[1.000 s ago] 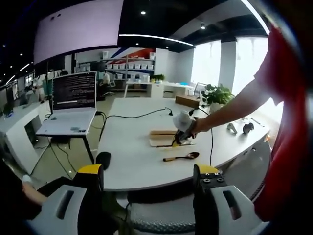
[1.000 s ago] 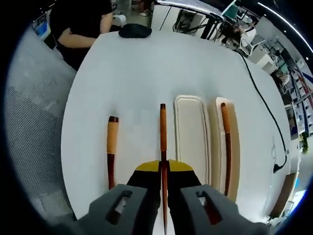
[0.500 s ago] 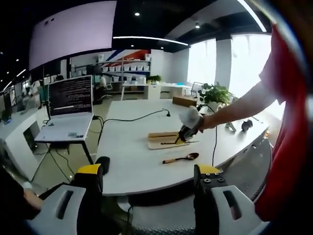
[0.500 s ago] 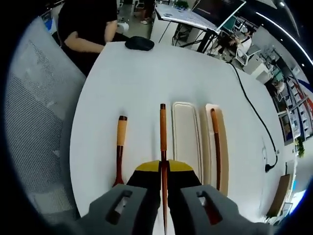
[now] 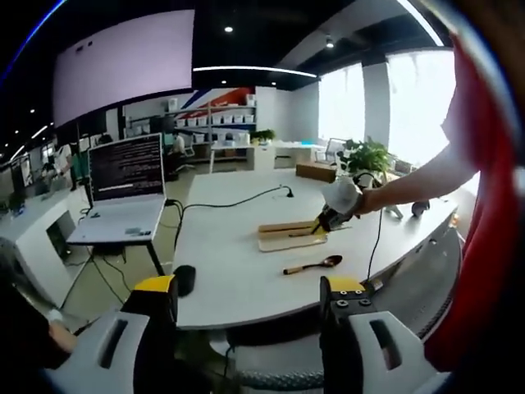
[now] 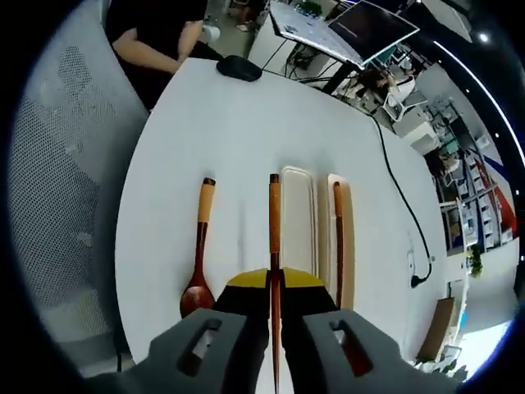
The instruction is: Arrange the utensils inside the cutlery case until each visible utensil rests in its matching compartment.
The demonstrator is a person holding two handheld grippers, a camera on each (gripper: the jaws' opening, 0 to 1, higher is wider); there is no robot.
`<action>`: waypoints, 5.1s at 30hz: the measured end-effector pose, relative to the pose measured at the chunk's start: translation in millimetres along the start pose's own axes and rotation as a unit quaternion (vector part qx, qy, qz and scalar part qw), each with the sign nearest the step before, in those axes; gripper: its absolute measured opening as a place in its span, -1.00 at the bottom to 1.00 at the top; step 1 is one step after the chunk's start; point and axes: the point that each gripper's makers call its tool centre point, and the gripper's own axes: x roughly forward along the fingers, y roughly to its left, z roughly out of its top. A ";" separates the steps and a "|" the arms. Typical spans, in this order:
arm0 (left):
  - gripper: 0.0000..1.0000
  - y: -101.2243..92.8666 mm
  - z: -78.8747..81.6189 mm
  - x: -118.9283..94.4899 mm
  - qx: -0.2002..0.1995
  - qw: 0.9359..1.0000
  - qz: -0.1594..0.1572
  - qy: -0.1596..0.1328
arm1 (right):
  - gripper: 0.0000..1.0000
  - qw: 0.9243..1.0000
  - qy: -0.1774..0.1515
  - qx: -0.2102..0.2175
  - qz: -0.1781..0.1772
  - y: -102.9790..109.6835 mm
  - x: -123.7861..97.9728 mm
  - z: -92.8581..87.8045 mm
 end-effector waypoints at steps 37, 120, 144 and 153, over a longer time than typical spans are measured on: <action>0.63 2.2 -3.2 1.4 -0.019 1.000 0.003 0.002 | -1.00 1.000 -0.026 0.008 -0.016 -0.7 -12.6 7.7; 0.60 3.8 -27.4 -0.1 -0.059 0.998 0.018 0.015 | -1.00 0.998 -0.009 -0.009 -0.061 -82.1 -26.7 15.4; 0.59 1.5 -27.0 -6.0 -0.053 0.998 0.019 0.016 | -1.00 0.999 -0.002 -0.005 -0.053 -72.1 -25.8 11.9; 0.58 9.9 -28.2 -14.3 -0.059 0.998 0.030 0.007 | -1.00 0.998 0.000 -0.007 -0.060 -81.5 -33.8 17.0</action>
